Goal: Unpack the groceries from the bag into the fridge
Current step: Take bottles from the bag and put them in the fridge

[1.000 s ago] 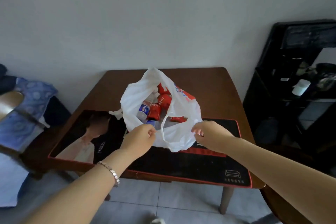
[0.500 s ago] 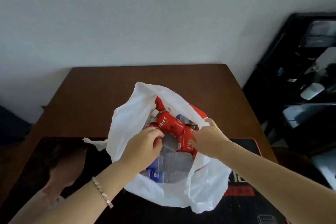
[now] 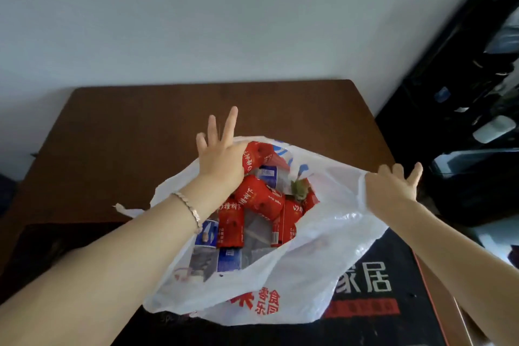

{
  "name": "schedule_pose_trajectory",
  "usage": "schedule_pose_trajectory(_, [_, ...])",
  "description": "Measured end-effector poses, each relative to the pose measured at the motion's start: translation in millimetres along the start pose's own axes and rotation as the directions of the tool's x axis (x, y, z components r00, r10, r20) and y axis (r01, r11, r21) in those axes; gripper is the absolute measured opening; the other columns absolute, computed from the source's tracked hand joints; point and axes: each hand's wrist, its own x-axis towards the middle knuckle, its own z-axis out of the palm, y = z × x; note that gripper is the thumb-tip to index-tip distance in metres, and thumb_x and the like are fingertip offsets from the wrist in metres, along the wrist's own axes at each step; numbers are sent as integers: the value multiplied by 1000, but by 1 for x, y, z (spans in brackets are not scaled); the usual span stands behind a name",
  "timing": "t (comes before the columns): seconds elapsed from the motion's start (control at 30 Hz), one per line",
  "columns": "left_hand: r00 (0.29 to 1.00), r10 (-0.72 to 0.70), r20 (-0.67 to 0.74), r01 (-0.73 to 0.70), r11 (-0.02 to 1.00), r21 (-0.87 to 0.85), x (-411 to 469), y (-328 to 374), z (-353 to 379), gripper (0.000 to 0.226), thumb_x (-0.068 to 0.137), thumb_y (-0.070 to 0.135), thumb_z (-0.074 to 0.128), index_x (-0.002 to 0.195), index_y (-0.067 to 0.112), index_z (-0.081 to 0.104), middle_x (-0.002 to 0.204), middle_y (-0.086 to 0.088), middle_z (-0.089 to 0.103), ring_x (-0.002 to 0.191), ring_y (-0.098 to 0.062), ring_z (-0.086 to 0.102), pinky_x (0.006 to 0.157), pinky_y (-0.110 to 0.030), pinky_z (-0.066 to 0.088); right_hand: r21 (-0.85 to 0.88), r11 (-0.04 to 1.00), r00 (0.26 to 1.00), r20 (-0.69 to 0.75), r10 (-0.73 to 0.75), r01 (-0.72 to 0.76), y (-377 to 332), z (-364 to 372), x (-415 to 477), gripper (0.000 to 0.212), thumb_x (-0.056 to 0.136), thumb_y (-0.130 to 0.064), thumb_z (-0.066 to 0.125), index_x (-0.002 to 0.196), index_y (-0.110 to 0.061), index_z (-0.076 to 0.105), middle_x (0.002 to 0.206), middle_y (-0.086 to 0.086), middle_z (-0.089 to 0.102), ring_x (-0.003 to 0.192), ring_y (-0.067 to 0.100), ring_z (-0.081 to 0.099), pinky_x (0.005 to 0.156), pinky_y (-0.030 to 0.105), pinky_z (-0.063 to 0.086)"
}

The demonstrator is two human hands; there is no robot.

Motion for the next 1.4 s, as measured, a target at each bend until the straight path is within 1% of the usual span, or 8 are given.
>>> schedule_pose_trajectory(0.1, [999,20,26,-15,985,-172,11,4,0,69,88,9,59,146,23,24,159,4,3,116,-25,55,89,-37,51,137,960,956,-199,-214,243,-24,0,-4,40,91,-13,51,128,-27,49,132,-1,44,127,21,27,111,41,17])
schedule_pose_trajectory(0.23, [983,181,14,-176,970,-170,13,14,7,75,89,15,59,149,21,14,153,1,27,125,-20,48,92,-35,48,208,714,743,-217,-633,669,-73,3,-6,41,94,-39,49,134,-30,43,139,-7,44,128,15,41,103,30,36])
schedule_pose_trajectory(0.53, [982,188,35,-166,930,-327,9,4,10,64,93,15,54,147,30,21,153,10,25,130,-15,42,98,-27,43,452,851,961,-51,-273,266,-123,35,33,39,99,-35,32,130,-17,46,133,18,45,119,35,45,97,40,41])
schedule_pose_trajectory(0.7, [991,122,-49,-131,958,-253,-2,-12,8,53,91,11,57,140,21,40,150,-1,34,130,-21,43,102,-36,44,618,703,907,-40,-419,353,-104,28,31,28,95,-35,44,120,-26,53,135,7,42,116,24,50,98,32,43])
schedule_pose_trajectory(0.83, [797,501,-338,-507,859,77,-19,-10,30,22,83,13,54,98,6,70,119,-17,62,108,-32,57,90,-45,48,726,570,822,11,-570,385,-80,21,-4,18,92,-37,50,109,-34,55,118,-5,44,101,13,53,87,26,51])
schedule_pose_trajectory(0.9, [810,561,-169,-554,827,92,-24,-5,45,29,83,22,55,105,9,68,119,-12,63,107,-30,61,93,-42,47,786,493,829,-42,-557,372,-70,22,-22,15,92,-35,49,104,-35,58,106,-8,49,94,12,55,83,27,53])
schedule_pose_trajectory(1.03, [929,260,263,-307,939,157,-13,-8,65,81,81,48,63,145,18,23,149,-2,31,135,-22,32,114,-36,21,857,411,874,-87,-479,311,-52,27,-38,12,92,-33,50,99,-38,58,100,-9,50,89,9,54,72,15,47])
schedule_pose_trajectory(1.4, [967,177,184,-206,966,155,-2,12,81,69,81,44,65,137,20,32,141,-4,37,128,-25,40,111,-44,24,935,281,935,-115,-336,215,-44,52,-53,12,91,-32,54,95,-43,55,106,-5,52,86,6,52,66,8,41])
